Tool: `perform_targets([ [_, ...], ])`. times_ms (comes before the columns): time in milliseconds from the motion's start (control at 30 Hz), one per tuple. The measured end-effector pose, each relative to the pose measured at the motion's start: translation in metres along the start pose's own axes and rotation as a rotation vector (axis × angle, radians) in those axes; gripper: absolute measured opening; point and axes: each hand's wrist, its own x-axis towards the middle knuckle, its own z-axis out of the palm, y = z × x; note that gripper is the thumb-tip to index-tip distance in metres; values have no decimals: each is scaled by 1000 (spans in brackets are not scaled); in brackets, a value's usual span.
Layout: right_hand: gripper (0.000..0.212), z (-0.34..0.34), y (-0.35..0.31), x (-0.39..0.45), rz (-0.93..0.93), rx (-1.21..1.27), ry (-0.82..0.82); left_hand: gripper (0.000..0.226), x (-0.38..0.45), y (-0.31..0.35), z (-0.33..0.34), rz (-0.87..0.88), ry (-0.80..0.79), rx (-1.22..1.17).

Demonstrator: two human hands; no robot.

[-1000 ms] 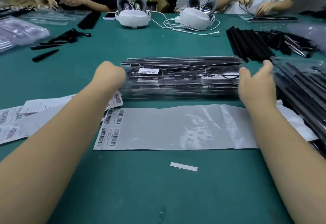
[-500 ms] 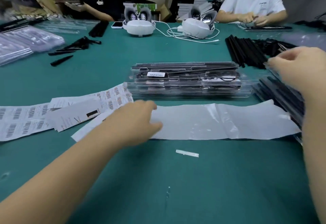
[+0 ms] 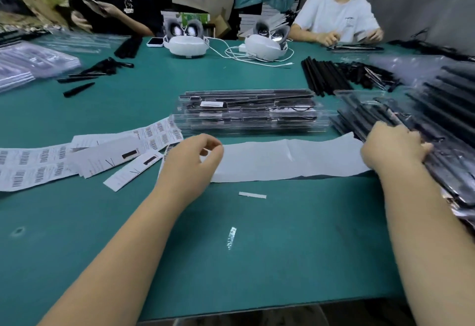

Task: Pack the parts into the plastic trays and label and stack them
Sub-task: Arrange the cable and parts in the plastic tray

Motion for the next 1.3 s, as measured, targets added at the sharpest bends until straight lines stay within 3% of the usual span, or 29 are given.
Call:
perform_targets([
  [133,33,-3,-3,-13,-133,-32,67,16,-1,-1,3,-13,-6,-107],
  [233,12,-5,-9,-30,-178,21,92,14,-3,4,7,-115,-143,-387],
  [333,16,-10,-13,-43,-231,79,135,14,-4,5,8,-151,-219,-475],
  [467,16,-22,-12,-63,-302,141,228,16,0,5,5,-205,-205,-568],
  [500,19,-25,-14,-71,-334,144,242,16,2,5,4,-250,-193,-632],
  [567,48,-27,-22,-91,-390,91,245,18,7,6,-1,-379,-199,-800],
  [633,65,-20,-35,-119,-516,18,275,32,13,3,-6,-492,-236,-978],
  [733,64,2,-53,-165,-795,88,325,60,22,-13,-21,-562,-147,-1292],
  [800,55,18,-61,-184,-925,171,364,59,28,-25,-36,-603,3,-1346],
  [933,57,31,-69,-191,-1094,205,349,9,34,-44,-62,-731,322,-972],
  [1000,64,32,-73,-190,-1144,217,368,20,36,-52,-70,-677,490,-829],
  [1067,64,32,-76,-189,-1196,235,367,46,36,-59,-79,-624,655,-690],
  [1133,65,34,-77,-186,-1265,214,353,63,34,-68,-90,-606,814,-420],
  [1233,65,39,-79,-182,-1348,113,332,62,29,-74,-101,-523,839,97],
  [1300,61,44,-83,-181,-1404,100,300,50,29,-66,-90,-347,693,197],
])
